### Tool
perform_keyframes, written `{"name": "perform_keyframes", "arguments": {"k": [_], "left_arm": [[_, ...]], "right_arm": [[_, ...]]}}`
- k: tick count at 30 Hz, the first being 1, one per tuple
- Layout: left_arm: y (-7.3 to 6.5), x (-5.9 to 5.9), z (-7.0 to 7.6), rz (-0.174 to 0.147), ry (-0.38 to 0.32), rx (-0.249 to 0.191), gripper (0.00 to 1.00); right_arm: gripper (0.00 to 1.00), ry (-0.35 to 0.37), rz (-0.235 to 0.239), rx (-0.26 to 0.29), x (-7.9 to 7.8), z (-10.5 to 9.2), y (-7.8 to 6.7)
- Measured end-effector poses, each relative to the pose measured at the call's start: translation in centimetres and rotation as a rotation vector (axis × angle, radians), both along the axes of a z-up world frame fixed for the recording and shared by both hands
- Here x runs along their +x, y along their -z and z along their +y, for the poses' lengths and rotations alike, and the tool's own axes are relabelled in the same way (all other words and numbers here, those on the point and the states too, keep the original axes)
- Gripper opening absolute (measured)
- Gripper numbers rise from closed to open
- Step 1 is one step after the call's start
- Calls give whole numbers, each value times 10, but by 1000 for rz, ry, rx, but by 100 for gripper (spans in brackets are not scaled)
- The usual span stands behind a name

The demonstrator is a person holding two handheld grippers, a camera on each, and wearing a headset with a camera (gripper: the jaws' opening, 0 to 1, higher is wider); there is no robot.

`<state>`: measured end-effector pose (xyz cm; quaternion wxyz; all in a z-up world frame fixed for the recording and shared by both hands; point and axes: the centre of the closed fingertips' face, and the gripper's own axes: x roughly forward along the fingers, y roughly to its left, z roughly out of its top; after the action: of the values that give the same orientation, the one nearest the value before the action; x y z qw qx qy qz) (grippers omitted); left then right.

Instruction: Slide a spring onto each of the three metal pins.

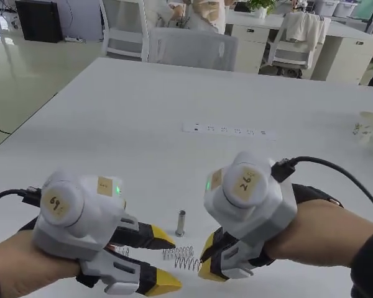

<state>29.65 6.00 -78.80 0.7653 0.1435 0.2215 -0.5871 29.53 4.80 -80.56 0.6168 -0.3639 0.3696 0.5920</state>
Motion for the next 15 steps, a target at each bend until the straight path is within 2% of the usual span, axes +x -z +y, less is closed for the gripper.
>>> {"name": "perform_keyframes", "arguments": {"k": [8, 12, 15], "left_arm": [[4, -5, -6, -12, 41, 15, 16], [5, -6, -7, -36, 59, 23, 7], [7, -7, -6, -42, 65, 35, 5]], "right_arm": [[8, -33, 5, 4, -7, 6, -2], [8, -48, 8, 2, -10, 7, -1], [8, -53, 12, 2, -12, 8, -1]]}}
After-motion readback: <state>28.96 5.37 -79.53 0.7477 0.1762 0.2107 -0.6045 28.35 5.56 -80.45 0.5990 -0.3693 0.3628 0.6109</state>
